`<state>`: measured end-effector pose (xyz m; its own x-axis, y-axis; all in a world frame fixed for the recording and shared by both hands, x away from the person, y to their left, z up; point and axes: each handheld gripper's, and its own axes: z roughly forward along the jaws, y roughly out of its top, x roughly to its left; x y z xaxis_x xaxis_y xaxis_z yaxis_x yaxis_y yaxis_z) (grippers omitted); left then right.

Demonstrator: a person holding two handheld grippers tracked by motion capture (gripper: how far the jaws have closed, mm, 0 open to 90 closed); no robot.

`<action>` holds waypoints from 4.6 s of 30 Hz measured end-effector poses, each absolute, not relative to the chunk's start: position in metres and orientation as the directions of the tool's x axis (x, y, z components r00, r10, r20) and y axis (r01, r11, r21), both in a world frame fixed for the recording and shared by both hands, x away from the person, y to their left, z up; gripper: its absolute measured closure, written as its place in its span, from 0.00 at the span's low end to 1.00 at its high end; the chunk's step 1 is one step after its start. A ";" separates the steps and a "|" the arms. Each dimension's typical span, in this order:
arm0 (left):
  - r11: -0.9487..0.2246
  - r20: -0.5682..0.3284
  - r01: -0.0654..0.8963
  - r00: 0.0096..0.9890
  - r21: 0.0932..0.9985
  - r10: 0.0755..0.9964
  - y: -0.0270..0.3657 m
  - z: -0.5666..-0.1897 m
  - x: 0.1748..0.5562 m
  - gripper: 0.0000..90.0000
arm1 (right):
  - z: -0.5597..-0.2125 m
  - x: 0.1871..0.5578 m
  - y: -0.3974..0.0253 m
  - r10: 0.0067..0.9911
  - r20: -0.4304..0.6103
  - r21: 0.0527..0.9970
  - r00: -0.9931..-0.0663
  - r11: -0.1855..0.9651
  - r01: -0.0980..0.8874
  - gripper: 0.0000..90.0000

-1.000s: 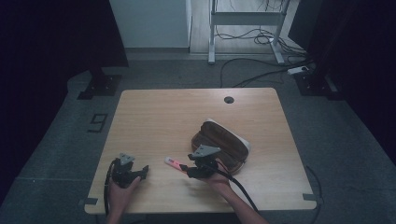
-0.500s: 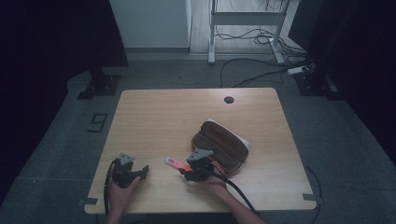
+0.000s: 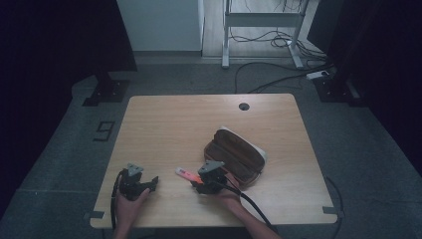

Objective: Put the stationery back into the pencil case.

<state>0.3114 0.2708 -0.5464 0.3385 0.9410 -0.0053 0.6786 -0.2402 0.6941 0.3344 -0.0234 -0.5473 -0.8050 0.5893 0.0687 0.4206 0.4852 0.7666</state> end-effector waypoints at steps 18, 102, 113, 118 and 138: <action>-0.240 -0.005 0.679 0.338 0.694 0.941 0.271 -0.546 0.311 0.21 | -0.547 0.334 -0.024 0.584 0.041 0.751 -0.811 0.518 0.411 0.73; -0.240 -0.005 0.679 0.338 0.694 0.941 0.271 -0.546 0.311 0.21 | -0.471 0.354 -0.160 0.695 0.132 0.869 -0.707 0.262 0.420 0.73; -0.240 -0.005 0.679 0.338 0.694 0.941 0.271 -0.546 0.311 0.21 | -0.476 0.361 -0.169 0.709 0.131 0.852 -0.693 0.277 0.445 0.73; -0.240 -0.005 0.679 0.338 0.694 0.941 0.271 -0.546 0.311 0.21 | -0.479 0.363 -0.171 0.719 0.122 0.841 -0.684 0.291 0.456 0.73; -0.240 -0.005 0.679 0.338 0.694 0.941 0.271 -0.546 0.311 0.21 | -0.491 0.365 -0.164 0.753 0.029 0.806 -0.657 0.371 0.461 0.70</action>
